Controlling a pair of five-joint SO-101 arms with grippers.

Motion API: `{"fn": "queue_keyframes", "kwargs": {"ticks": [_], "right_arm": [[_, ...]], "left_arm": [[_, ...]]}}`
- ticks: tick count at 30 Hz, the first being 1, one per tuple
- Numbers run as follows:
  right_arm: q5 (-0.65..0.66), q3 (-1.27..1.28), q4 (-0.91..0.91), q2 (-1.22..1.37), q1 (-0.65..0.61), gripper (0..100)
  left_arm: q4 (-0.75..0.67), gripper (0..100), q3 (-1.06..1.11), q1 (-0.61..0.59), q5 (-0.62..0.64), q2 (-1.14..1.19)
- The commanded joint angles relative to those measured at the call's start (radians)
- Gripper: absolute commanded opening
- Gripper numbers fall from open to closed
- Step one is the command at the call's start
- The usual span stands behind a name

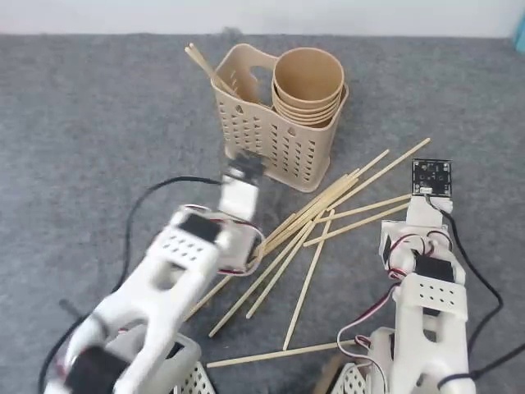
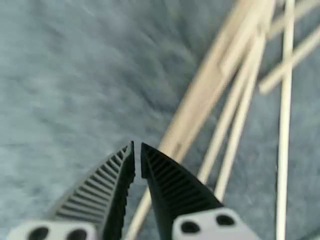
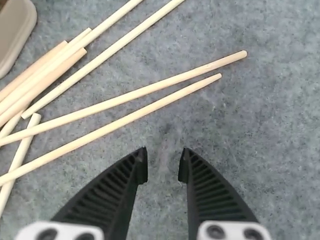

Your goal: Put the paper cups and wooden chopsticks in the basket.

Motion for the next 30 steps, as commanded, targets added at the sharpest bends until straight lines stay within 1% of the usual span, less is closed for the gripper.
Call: {"fn": "queue_keyframes", "kwargs": {"ticks": [1, 5, 7, 12, 15, 20, 25, 30], "right_arm": [[0.020, -0.005, -0.019, 0.002, -0.010, 12.3], [0.020, -0.005, -0.019, 0.002, -0.010, 12.3], [0.020, -0.005, -0.019, 0.002, -0.012, 12.3], [0.020, -0.005, -0.019, 0.002, -0.027, 12.3], [0.020, -0.005, -0.019, 0.002, -0.027, 12.3], [0.020, -0.005, -0.019, 0.002, -0.027, 12.3], [0.020, -0.005, -0.019, 0.002, -0.028, 12.3], [0.020, -0.005, -0.019, 0.002, -0.028, 12.3]], "left_arm": [[0.005, 2, -0.073, 0.051, 0.011, 0.117], [0.009, 2, -0.131, 0.048, 0.011, 0.209], [0.006, 4, -0.143, 0.048, 0.011, 0.242], [0.008, 18, -0.150, 0.046, 0.012, 0.285], [0.009, 23, -0.150, 0.046, 0.012, 0.285], [0.026, 24, -0.173, 0.044, 0.017, 0.272], [0.147, 24, -0.231, 0.003, 0.034, 0.126], [0.144, 24, -0.219, 0.012, 0.038, 0.041]]}}
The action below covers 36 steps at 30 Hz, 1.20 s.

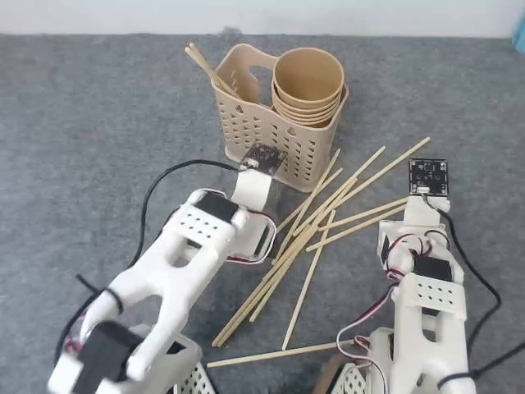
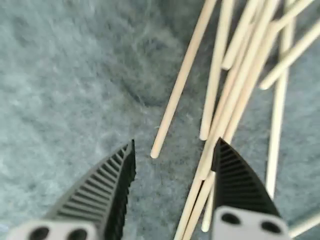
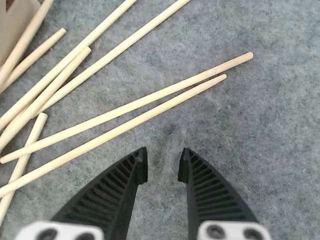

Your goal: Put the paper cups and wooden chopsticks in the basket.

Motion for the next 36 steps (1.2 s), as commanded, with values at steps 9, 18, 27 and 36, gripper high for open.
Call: {"fn": "queue_keyframes", "kwargs": {"ticks": [9, 18, 27, 36], "right_arm": [[0.021, -0.005, -0.018, 0.002, -0.012, 12.3], [0.021, -0.005, -0.018, 0.002, -0.012, 12.3], [0.021, -0.005, -0.019, 0.002, -0.012, 12.3], [0.021, -0.005, -0.019, 0.002, -0.012, 12.3]], "left_arm": [[-0.278, 24, 0.041, 0.000, 0.021, 0.133], [-0.255, 22, -0.056, 0.000, 0.083, 0.319], [-0.219, 1, -0.048, 0.054, 0.077, 0.319], [-0.009, 1, -0.047, 0.137, 0.074, 0.318]]}}
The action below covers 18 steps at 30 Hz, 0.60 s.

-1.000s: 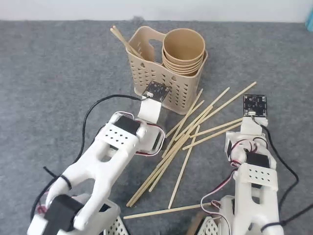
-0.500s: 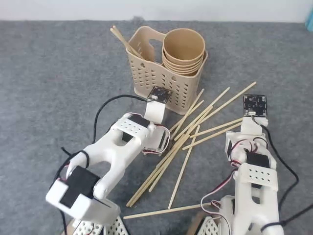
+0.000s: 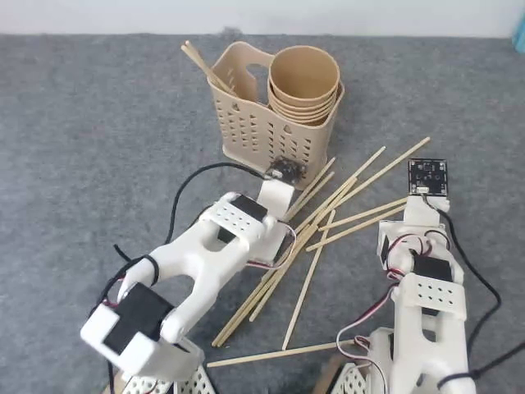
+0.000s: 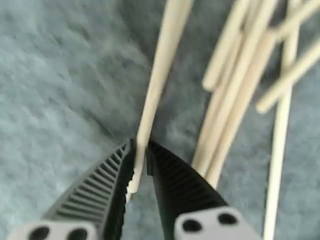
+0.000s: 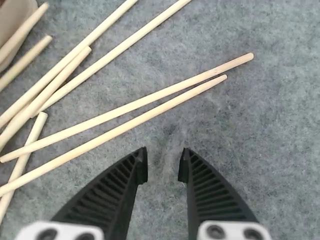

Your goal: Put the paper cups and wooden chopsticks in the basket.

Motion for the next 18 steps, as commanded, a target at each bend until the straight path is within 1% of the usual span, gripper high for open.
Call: {"fn": "queue_keyframes", "kwargs": {"ticks": [1, 4, 8, 13, 15, 18], "right_arm": [[0.015, -0.005, -0.019, 0.002, -0.010, 12.3], [0.015, -0.005, -0.019, 0.002, -0.010, 12.3], [0.015, -0.005, -0.019, 0.001, -0.010, 12.3], [0.015, -0.005, -0.019, 0.001, -0.010, 12.3], [0.015, -0.005, -0.019, 0.001, -0.010, 12.3], [0.017, -0.005, -0.015, 0.001, -0.010, 12.3]], "left_arm": [[0.092, 1, 0.012, 0.025, 0.006, 0.012], [0.129, 1, 0.012, 0.021, -0.018, 0.011], [0.219, 1, 0.028, 0.015, -0.146, -0.078], [0.350, 1, 0.120, 0.009, -0.350, -0.318], [0.339, 1, 0.157, -0.057, -0.411, -0.407], [0.331, 1, 0.188, -0.222, -0.485, -0.497]]}}
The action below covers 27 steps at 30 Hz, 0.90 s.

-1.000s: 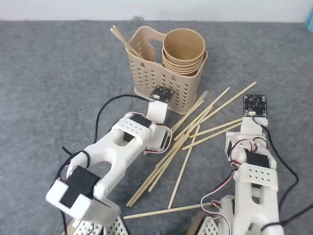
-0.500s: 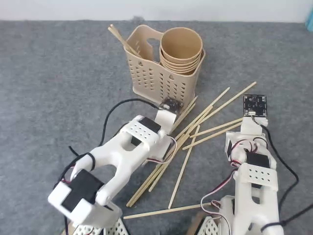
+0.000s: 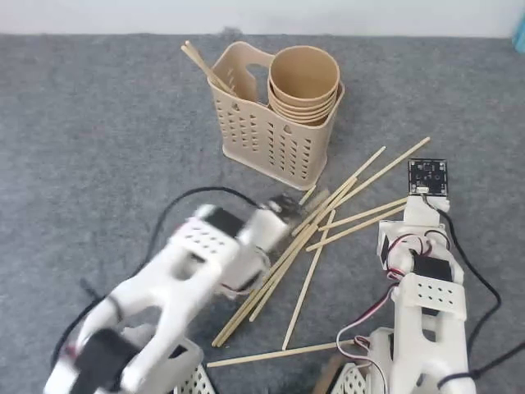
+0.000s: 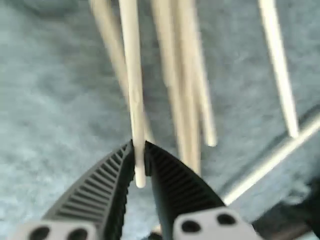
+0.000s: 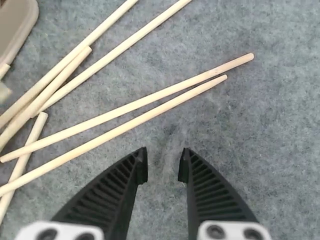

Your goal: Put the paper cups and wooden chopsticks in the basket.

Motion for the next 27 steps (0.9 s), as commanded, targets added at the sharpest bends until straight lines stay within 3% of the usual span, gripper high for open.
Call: {"fn": "queue_keyframes", "kwargs": {"ticks": [1, 5, 11, 16, 19, 24, 27], "right_arm": [[0.025, -0.005, -0.010, 0.001, -0.010, 12.3], [0.074, -0.006, 0.010, -0.002, -0.013, 12.3], [0.193, -0.011, 0.090, -0.010, -0.073, 12.3], [0.347, -0.054, 0.237, -0.010, -0.170, 12.3], [0.486, -0.097, 0.403, -0.013, -0.297, 12.3], [0.810, -0.110, 0.710, -0.093, -0.616, 12.4], [0.836, -0.114, 0.800, -0.174, -0.786, 12.6]], "left_arm": [[0.008, 1, 0.018, -0.184, -0.098, -0.130], [-0.080, 1, 0.050, -0.324, -0.137, -0.117], [-0.410, 1, 0.179, -0.405, -0.135, -0.029], [-0.394, 1, 0.157, -0.393, -0.141, 0.003], [-0.394, 1, 0.159, -0.394, -0.143, 0.005], [-0.396, 1, 0.159, -0.399, -0.143, 0.005], [-0.396, 1, 0.157, -0.399, -0.143, 0.005]]}}
